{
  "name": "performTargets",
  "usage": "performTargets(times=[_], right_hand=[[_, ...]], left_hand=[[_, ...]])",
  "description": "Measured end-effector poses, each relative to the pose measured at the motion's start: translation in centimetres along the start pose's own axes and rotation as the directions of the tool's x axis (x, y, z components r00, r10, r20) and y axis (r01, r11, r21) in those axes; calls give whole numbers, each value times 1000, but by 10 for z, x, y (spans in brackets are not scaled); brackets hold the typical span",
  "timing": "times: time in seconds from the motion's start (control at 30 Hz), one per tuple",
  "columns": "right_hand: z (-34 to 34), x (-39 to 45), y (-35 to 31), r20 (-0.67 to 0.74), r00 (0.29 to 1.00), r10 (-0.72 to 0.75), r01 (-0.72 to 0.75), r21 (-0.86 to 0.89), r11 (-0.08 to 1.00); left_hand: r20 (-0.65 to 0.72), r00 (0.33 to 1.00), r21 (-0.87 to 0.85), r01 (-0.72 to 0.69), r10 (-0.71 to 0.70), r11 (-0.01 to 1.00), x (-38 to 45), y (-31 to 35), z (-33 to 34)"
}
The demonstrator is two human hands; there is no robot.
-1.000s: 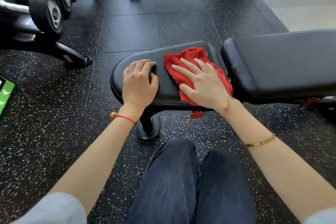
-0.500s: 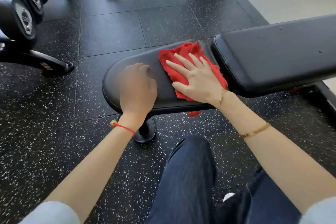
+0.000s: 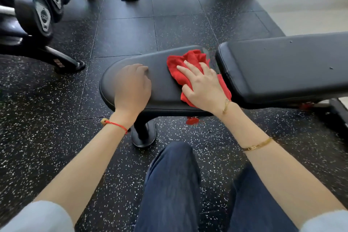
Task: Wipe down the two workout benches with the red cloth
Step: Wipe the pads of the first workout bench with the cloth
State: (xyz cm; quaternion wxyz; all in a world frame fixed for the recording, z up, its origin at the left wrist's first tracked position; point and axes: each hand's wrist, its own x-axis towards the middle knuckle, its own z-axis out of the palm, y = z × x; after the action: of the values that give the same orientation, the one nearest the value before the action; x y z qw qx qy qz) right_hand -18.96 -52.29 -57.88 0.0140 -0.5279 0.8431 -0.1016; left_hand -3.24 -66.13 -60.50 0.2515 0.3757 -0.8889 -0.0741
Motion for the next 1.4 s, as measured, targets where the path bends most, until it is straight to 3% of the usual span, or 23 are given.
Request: performTargets(times=[0.13, 0.3, 0.4, 0.5, 0.6, 0.77, 0.9, 1.03, 1.17, 1.3, 1.4], right_hand=[[-12, -15, 26, -79, 987, -141, 143, 12, 990], [-44, -18, 106, -190, 979, -80, 69, -63, 996], [-51, -25, 145, -129, 991, -46, 29, -137, 990], [-40, -34, 159, -40, 999, -9, 5, -105, 994], [-37, -30, 173, 11, 1000, -26, 26, -65, 998], [-48, 10, 212, 110, 989, 101, -94, -71, 993], [-48, 22, 191, 184, 981, -62, 75, -63, 995], [-40, -19, 189, 119, 959, -256, 259, -9, 966], [-48, -20, 240, 56, 987, -148, 150, -34, 988], [-55, 22, 266, 133, 990, 40, -33, -53, 998], [-49, 42, 236, 169, 985, -24, 28, -22, 999]], left_hand=[[-37, 999, 0, 21, -21, 1000, -2, 21, -5], [-78, 995, -91, -65, 58, 994, -6, 104, 6], [-24, 995, -116, -98, 95, 988, -4, 154, 27], [59, 995, -75, -80, 84, 994, -4, 182, 51], [70, 997, -13, -41, 42, 999, -5, 186, 62], [54, 998, 22, -22, 21, 1000, -5, 185, 65], [32, 999, 15, -1, 0, 1000, -6, 188, 66], [25, 1000, 7, 10, -10, 1000, -5, 188, 64], [35, 999, 21, 20, -21, 1000, -5, 190, 63], [12, 1000, 25, 16, -17, 1000, -5, 191, 64], [-5, 1000, 17, 20, -20, 1000, -5, 193, 63]])
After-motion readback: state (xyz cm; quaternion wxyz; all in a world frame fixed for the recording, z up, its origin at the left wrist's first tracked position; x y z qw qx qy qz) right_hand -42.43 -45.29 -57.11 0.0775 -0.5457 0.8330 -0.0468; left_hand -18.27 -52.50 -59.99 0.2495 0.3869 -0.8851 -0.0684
